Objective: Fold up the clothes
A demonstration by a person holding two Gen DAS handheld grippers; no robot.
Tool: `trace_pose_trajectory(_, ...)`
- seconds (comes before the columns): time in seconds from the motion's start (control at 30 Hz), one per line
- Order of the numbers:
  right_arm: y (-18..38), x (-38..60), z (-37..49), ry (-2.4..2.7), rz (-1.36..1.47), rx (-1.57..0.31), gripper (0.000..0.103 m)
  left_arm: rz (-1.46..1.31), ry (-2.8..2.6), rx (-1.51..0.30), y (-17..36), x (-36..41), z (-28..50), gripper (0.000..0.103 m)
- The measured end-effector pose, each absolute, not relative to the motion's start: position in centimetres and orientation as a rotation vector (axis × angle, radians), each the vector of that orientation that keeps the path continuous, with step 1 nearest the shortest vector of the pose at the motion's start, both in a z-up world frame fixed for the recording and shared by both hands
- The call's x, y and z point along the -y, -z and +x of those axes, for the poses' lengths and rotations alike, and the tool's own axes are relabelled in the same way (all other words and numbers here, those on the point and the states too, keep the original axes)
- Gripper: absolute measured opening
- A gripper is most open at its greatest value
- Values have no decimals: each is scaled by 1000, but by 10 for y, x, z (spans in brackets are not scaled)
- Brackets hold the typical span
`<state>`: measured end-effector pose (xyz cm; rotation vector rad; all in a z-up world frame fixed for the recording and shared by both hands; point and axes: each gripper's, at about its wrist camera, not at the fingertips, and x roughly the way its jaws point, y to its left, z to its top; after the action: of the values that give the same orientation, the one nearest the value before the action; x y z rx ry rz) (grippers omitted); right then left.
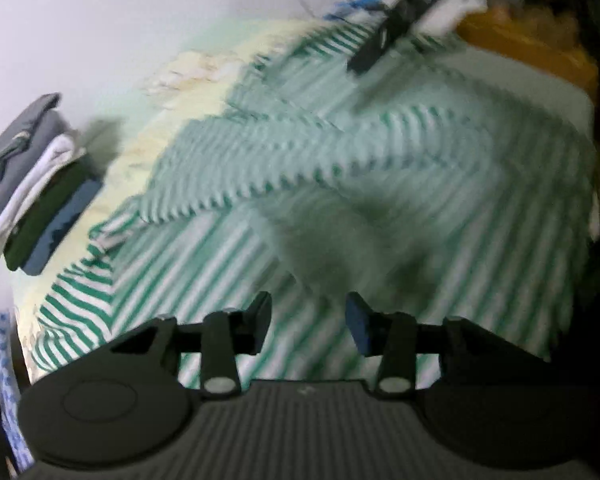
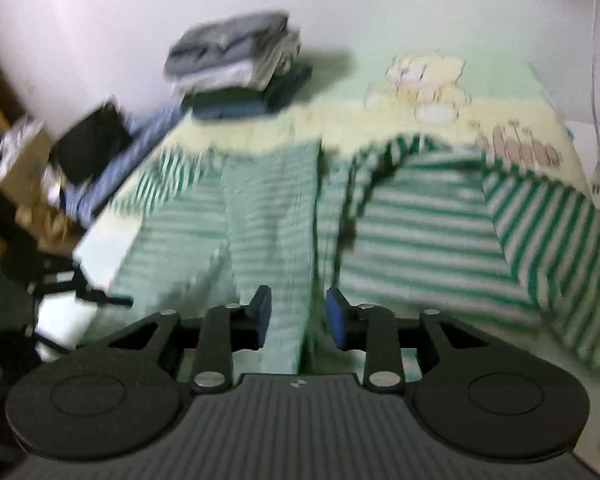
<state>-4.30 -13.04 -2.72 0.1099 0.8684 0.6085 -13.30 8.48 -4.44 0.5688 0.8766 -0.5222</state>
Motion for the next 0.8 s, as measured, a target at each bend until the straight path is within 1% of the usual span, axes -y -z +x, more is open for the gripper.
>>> trace_pose_trajectory(0.13,49,98,-7,-583,148,-847,40,506,514,-823,51,-65,-99,48)
trace_pose_trajectory(0.2,58,80,6,-593,127,-814,40,493,527,-831,62,-55,-90,48)
trace_pose_trajectory(0.3,71,58,23,-575,77,-766,40,483,543,-859,82,-49,-87,47)
trace_pose_trajectory(0.43,85,46,37,-550,44,-745,40,431,542,-844,89,-61,-93,48)
trace_pose_trajectory(0.47,87,45,40,-554,43,-754,33,408,539,-851,90,-65,-92,50)
trace_pose_trajectory(0.5,86,45,41,-572,52,-766,16,383,532,-857,91,-69,-91,52)
trace_pose_trajectory(0.53,84,45,42,-584,57,-770,9,359,527,-862,92,-74,-89,54)
trace_pose_trajectory(0.63,71,46,46,-580,51,-733,8,320,522,-863,95,-80,-85,59)
trace_pose_trajectory(0.7,64,50,53,-537,43,-712,8,318,522,-853,97,-81,-85,59)
trace_pose_trajectory(0.8,70,56,68,-443,5,-734,8,306,523,-843,99,-83,-84,61)
